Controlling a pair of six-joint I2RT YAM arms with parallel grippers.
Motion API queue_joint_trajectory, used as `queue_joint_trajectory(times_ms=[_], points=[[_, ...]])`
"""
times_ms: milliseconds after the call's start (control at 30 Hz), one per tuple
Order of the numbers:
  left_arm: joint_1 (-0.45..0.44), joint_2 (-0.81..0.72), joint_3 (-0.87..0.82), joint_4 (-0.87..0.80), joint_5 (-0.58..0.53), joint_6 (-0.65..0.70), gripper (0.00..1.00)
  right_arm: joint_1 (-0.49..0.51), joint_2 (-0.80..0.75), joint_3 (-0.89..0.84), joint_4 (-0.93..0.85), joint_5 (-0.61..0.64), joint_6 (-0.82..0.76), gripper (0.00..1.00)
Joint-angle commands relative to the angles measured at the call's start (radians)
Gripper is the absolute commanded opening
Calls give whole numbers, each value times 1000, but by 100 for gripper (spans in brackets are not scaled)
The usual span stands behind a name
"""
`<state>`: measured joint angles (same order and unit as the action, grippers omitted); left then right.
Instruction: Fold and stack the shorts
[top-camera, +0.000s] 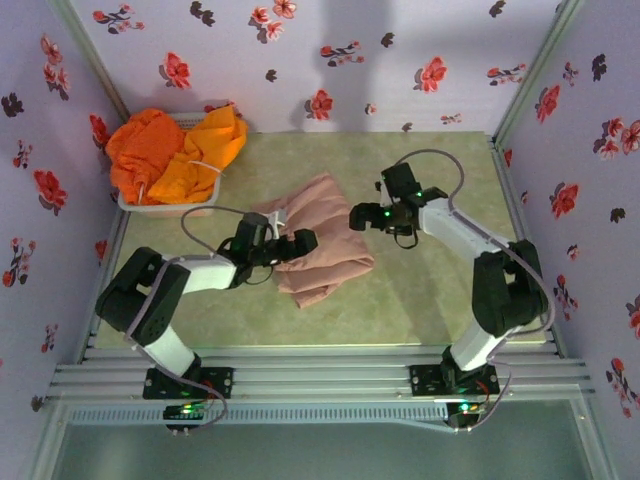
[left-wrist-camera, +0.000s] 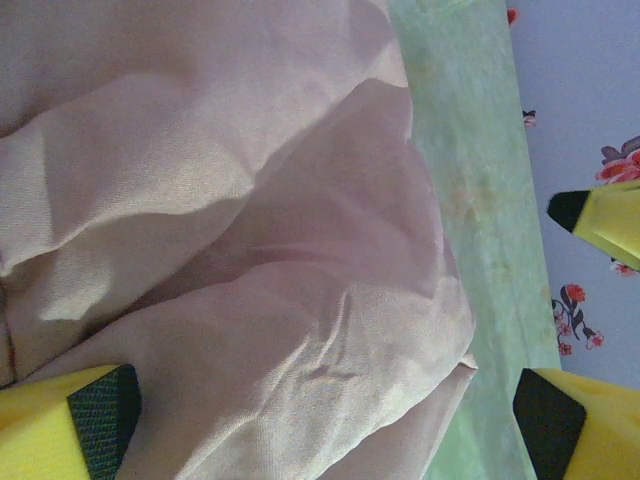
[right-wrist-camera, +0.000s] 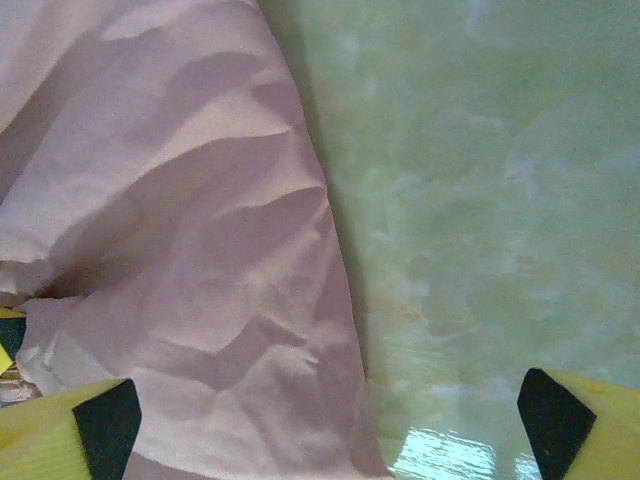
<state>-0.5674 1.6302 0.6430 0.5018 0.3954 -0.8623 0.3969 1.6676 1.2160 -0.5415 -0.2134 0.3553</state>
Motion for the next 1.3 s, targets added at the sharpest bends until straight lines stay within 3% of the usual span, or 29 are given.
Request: queue_joint_trajectory(times_ms=[0, 400, 667, 1267], points=[[-5, -18, -62, -108, -27, 8, 99, -3, 59, 89, -63, -74, -63, 99], [-5, -87, -89, -161, -63, 42, 99, 1, 279, 298, -102, -146, -112, 99], [-7, -124, -76, -203, -83, 63, 99, 5, 395, 360, -96, -165, -116, 87], [-25, -152, -29, -326, -137, 101, 99, 54, 448, 343, -37, -271, -65, 73]])
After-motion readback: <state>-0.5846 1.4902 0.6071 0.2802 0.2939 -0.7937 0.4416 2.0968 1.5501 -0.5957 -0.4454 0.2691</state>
